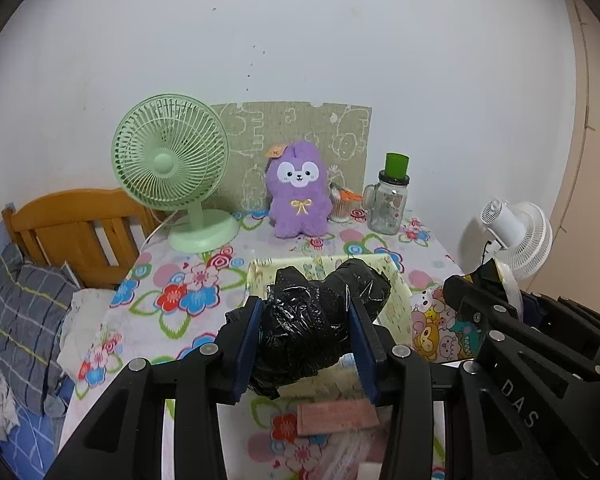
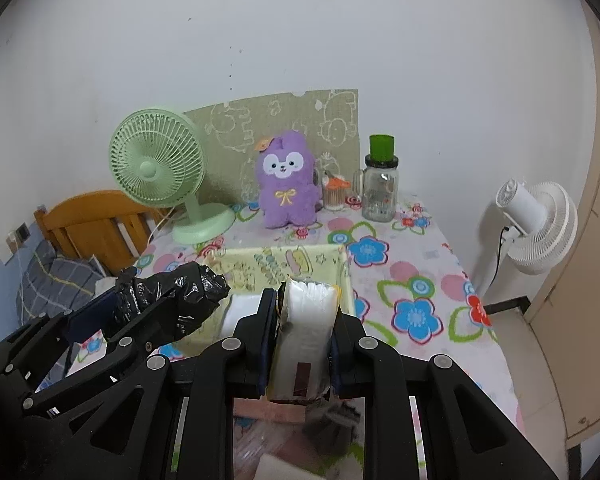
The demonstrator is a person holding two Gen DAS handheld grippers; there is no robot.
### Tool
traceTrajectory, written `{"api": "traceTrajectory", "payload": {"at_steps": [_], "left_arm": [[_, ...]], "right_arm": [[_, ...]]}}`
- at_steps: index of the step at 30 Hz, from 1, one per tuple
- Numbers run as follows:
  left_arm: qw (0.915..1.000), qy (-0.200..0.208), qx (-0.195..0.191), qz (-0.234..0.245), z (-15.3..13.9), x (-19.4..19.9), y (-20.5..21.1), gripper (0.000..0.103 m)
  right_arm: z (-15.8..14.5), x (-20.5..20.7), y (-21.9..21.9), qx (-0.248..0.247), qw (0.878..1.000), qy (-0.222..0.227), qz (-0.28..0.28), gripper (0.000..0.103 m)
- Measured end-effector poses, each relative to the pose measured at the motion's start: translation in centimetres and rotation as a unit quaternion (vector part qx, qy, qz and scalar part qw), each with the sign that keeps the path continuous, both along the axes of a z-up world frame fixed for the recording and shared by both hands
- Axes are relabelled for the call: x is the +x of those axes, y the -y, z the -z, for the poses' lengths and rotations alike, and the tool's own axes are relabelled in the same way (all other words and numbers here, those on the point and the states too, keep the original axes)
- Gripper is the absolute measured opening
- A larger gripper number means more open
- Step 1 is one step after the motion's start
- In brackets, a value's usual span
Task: Organize soft objects
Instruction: 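Carry the black bundle into the fabric box and open the left gripper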
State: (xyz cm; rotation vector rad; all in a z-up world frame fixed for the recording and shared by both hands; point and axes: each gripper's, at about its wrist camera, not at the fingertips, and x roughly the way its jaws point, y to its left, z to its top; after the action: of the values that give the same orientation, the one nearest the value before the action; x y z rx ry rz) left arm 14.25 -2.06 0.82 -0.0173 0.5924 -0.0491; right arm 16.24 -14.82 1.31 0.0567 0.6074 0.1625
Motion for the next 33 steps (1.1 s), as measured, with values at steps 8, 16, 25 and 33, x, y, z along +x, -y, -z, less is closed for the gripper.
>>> {"api": "traceTrajectory", "payload": {"at_steps": [8,16,25,33], "left_arm": [[0.9999,-0.011,-0.003,-0.001,0.6,3.4,-0.8,0.044],[0.9992,-0.036,-0.013,-0.003,2.0,6.8,-1.6,0.044],[0.9968,-0.079,0.009,0.001,5.6,10.5,-1.1,0.045],[0.9956,-0.091,0.01,0.02,7.3,11.7,-0.3,0.049]], "right_arm": [[-0.3,3.1,-0.8,-0.002,1.0,0.002,-0.004,0.025],[1.0,7.1,-1.3,0.013,1.0,-0.024,-0.011,0.025],[3.7,10.8,-2.0,0.018,0.998,-0.064,-0.014,0.025],[6.7,13.2,-1.9,0.047,0.993,-0.106,-0.02,0.025]]}}
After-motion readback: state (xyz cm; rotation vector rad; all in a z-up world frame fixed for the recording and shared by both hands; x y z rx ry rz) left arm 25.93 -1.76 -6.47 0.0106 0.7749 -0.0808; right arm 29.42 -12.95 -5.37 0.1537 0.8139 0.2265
